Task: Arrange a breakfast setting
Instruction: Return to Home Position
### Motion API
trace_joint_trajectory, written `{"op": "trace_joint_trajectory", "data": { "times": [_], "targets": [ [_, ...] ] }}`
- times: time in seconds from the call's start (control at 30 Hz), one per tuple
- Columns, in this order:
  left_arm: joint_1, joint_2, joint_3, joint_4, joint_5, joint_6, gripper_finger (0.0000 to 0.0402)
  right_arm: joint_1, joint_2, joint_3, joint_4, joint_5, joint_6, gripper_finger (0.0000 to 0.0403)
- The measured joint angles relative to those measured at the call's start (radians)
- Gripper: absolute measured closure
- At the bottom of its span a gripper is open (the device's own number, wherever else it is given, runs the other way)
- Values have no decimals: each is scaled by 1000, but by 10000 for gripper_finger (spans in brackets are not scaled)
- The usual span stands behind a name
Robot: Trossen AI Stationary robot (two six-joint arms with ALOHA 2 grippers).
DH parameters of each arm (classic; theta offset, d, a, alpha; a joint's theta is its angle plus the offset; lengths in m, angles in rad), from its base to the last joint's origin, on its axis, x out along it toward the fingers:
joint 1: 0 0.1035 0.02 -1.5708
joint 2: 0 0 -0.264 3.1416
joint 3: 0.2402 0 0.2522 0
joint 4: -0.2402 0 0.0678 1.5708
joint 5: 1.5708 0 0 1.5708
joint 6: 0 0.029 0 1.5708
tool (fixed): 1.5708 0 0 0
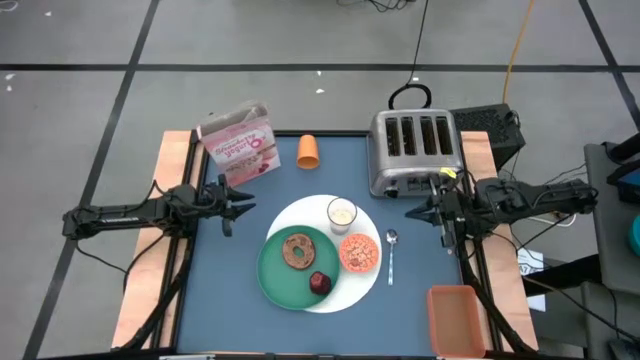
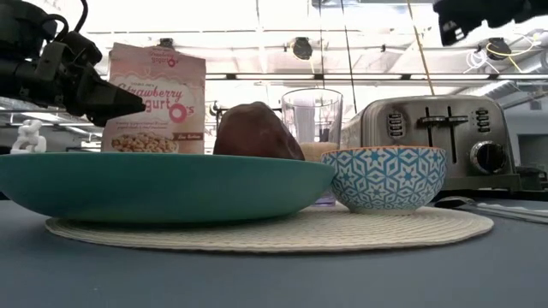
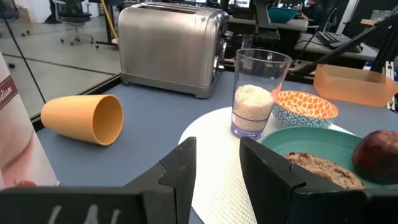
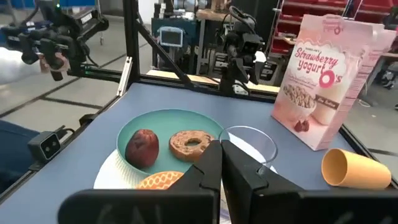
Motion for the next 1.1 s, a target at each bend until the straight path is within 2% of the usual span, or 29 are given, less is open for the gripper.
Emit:
{"op": "trace_joint_trajectory", "data": {
  "times": [0.3,0.5,0.67,0.93,1.1],
  "targets": [
    [0,0,0,1,0,-22,274,-26,-188,-248,210,24,-18,401],
    [0,0,0,2,0,-23,274,-40,-297,-351,228,106,-7,401],
    [0,0,0,2,0,-23,274,-48,-366,-409,269,105,-32,401],
    [0,0,-1,4,0,-25,274,-55,-383,-492,336,105,-17,401],
    [0,0,-1,4,0,-25,274,-55,-381,-497,326,106,-13,401]
  ]
}}
